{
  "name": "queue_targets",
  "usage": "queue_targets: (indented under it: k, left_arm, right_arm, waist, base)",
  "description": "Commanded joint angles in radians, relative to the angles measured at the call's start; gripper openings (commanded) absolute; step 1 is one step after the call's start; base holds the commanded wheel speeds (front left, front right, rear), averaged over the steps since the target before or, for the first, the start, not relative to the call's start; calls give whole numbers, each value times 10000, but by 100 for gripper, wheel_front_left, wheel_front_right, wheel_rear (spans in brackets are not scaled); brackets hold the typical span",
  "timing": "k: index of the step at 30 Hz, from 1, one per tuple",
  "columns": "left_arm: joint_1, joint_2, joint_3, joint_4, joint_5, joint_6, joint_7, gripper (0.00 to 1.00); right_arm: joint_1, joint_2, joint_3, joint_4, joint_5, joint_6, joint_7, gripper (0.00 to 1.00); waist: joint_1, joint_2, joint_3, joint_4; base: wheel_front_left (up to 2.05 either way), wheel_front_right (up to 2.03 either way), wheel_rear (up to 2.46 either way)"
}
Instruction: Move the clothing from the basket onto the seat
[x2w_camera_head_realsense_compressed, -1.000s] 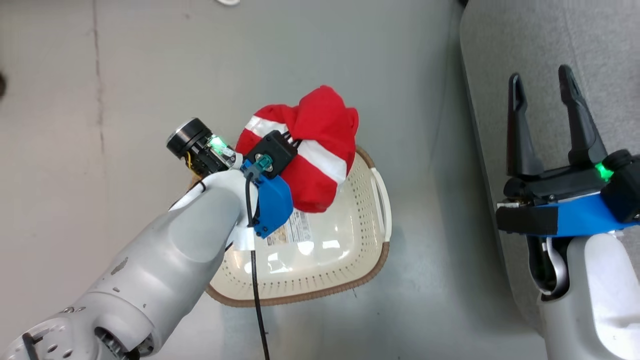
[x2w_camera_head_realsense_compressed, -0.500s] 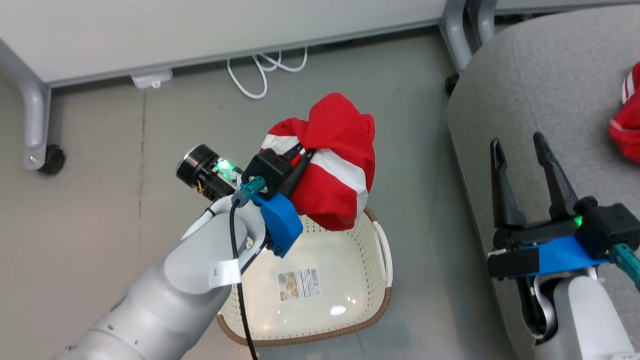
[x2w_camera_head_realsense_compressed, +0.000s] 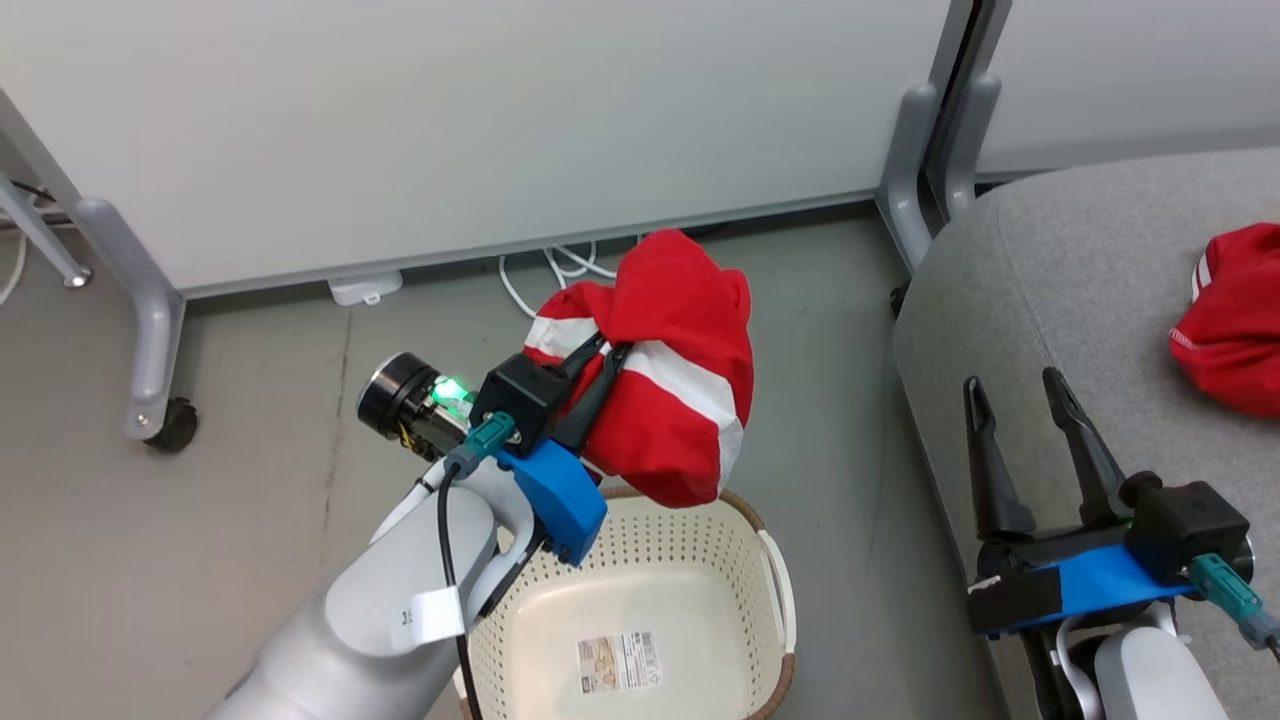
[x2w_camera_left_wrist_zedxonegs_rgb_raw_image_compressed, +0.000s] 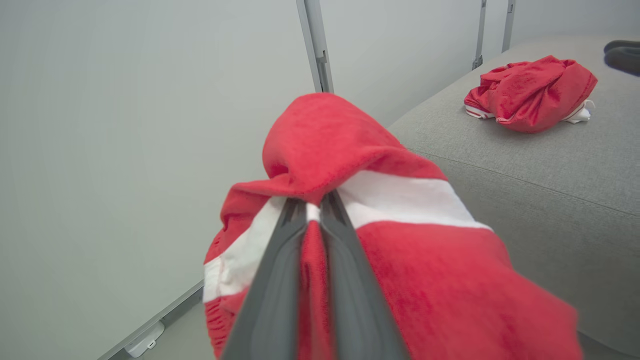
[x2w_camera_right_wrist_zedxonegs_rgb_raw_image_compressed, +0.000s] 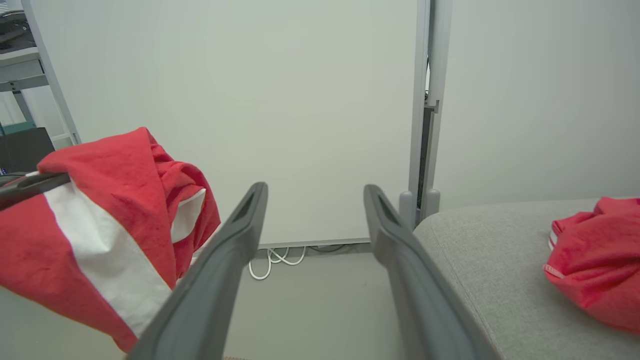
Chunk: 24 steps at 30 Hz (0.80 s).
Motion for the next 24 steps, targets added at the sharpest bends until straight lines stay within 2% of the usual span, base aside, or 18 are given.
queue_targets:
  k: [1, 17, 24]
  left_arm:
    - [194, 28, 119, -92, 76, 19, -49, 0]
    - [779, 25, 497, -451, 433, -74, -50, 0]
    - [685, 12, 634, -468, 523, -113, -50, 0]
  right_arm:
    - [194, -2, 15, 49, 91, 1, -2, 100]
    - [616, -3, 139, 167, 231, 1, -2, 100]
    - [408, -2, 648, 164, 142, 1, -2, 100]
  waist:
    - [2, -1, -253, 97]
    - [2, -1, -757, 324]
    - [2, -1, -647, 337]
  base:
    - [0, 0, 0]
    - [0, 0, 0]
    - [0, 0, 0]
